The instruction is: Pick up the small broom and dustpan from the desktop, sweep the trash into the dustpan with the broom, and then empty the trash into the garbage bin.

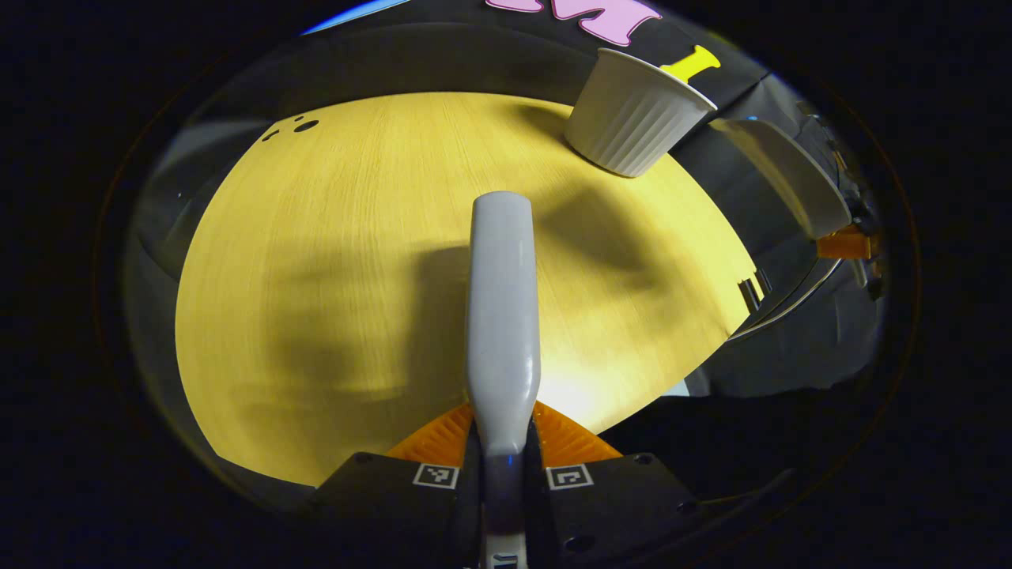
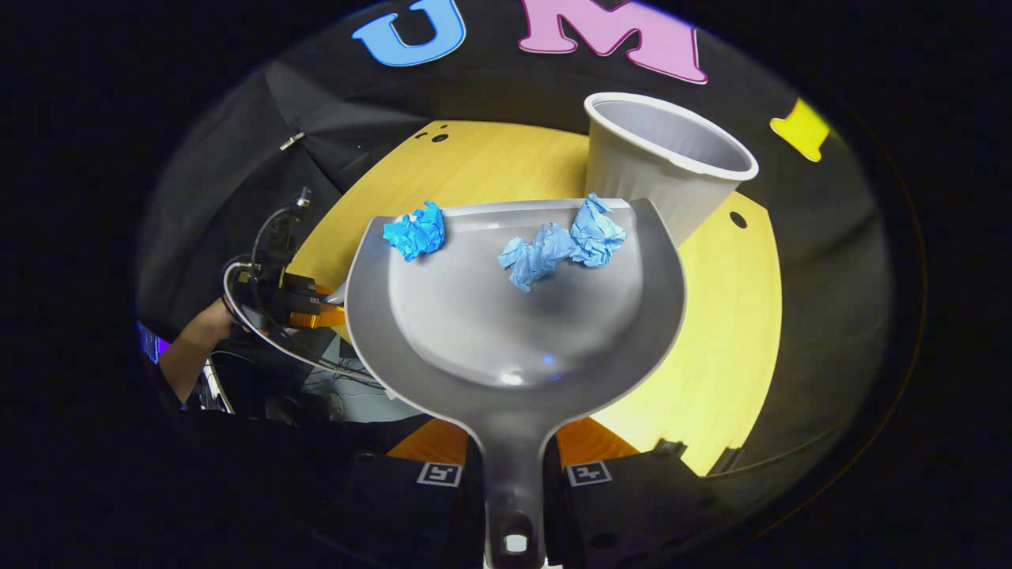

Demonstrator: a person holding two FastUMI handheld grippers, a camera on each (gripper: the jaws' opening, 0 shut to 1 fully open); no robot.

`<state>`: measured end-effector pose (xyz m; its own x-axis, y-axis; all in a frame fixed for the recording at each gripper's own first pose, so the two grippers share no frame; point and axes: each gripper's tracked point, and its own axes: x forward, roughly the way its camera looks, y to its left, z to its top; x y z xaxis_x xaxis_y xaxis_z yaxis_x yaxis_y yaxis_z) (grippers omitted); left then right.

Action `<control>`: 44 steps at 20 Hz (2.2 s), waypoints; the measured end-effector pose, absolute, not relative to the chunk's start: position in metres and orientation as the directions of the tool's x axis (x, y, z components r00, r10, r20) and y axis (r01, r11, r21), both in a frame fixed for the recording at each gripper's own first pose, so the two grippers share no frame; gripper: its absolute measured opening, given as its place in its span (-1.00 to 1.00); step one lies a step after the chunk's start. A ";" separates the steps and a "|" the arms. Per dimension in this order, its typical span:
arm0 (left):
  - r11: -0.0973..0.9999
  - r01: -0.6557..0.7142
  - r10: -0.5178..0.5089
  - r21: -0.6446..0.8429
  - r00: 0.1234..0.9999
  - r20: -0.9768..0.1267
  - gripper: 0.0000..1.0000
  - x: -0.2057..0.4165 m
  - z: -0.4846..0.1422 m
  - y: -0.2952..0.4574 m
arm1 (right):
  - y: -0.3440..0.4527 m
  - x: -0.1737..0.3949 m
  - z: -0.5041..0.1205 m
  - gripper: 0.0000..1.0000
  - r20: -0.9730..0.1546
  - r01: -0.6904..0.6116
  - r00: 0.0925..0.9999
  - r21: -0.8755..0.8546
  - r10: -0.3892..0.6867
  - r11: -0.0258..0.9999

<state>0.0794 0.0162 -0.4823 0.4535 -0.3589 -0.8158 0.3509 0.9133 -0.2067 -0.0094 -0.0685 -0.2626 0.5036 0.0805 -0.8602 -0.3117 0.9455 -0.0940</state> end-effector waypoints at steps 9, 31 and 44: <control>0.946 0.217 -0.318 -0.240 0.479 -0.818 -0.48 0.063 -0.471 0.005 | -0.068 -0.008 -0.264 -0.34 -0.850 -0.331 0.520 -0.109 0.085 0.937; 0.977 -0.005 -0.175 -0.214 0.561 -0.809 -0.48 0.061 -0.424 -0.005 | -0.076 0.017 -0.260 -0.34 -0.632 -0.218 0.765 -0.437 -0.126 0.872; 0.973 -0.065 -0.142 -0.223 0.594 -0.792 -0.54 0.065 -0.415 -0.002 | -0.077 0.055 -0.279 -0.34 -0.395 -0.123 0.873 -0.744 -0.285 0.656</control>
